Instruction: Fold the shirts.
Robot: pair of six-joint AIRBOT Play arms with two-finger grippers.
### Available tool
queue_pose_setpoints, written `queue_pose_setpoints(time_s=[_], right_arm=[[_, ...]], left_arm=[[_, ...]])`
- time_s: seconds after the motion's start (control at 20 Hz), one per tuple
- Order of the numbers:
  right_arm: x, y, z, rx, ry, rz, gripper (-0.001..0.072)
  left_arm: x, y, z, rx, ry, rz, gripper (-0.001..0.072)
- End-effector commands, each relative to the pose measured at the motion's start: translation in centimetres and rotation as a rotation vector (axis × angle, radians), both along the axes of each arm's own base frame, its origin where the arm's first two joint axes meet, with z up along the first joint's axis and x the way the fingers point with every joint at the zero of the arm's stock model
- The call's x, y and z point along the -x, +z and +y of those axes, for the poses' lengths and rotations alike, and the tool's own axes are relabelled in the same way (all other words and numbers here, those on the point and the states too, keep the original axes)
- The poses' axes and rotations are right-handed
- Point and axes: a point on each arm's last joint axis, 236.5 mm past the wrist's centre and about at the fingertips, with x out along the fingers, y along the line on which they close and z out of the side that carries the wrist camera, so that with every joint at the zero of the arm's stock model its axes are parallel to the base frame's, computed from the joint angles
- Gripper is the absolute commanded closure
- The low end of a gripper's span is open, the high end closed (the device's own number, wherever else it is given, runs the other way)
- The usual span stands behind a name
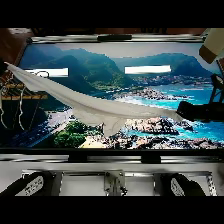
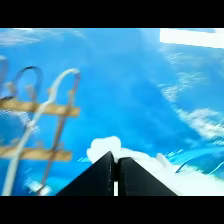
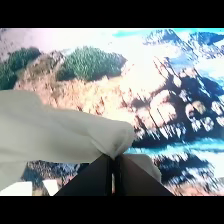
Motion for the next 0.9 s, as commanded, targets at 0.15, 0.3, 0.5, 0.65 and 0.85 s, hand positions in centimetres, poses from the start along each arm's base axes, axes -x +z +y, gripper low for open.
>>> queue_pose_setpoints(time_s=[0.15,0.3,0.5,0.65,0.85], right_arm=[[-6.7,-3.7,-0.4,-0.141,-0.188,-0.123,0.0648],[-6.3,-5.0,0.0,-0.153,-0.178,-0.069,0.0648],[-4.8,-5.7,0.8,-0.14,-0.098,-0.016,0.0648],[-3.4,-6.4,1.3,-0.123,-0.039,0.038,0.0648],[-1.7,-7.2,1.3,-0.1,0.003,0.106,0.0647]], left_arm=[[-9.8,-7.9,-8.0,0.161,-0.081,-0.041,0.0668],[-9.4,-12.2,-11.9,0.165,-0.161,0.077,0.0279],[-3.6,-13.0,-12.5,0.17,-0.262,0.361,-0.0012],[3.2,-14.0,-9.0,0.154,-0.242,0.676,-0.0011],[9.1,-21.3,-11.9,0.277,-0.226,0.903,-0.001]])
